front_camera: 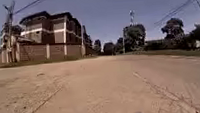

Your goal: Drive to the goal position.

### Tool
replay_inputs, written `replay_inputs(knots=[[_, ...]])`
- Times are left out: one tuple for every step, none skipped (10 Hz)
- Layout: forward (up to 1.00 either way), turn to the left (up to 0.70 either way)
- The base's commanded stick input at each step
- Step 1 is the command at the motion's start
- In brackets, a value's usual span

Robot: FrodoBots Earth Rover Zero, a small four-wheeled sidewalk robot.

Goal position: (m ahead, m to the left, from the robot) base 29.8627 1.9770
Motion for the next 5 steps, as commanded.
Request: replay_inputs(knots=[[0.85,0.0],[0.85,0.0],[0.85,0.0],[0.85,0.0],[0.85,0.0]])
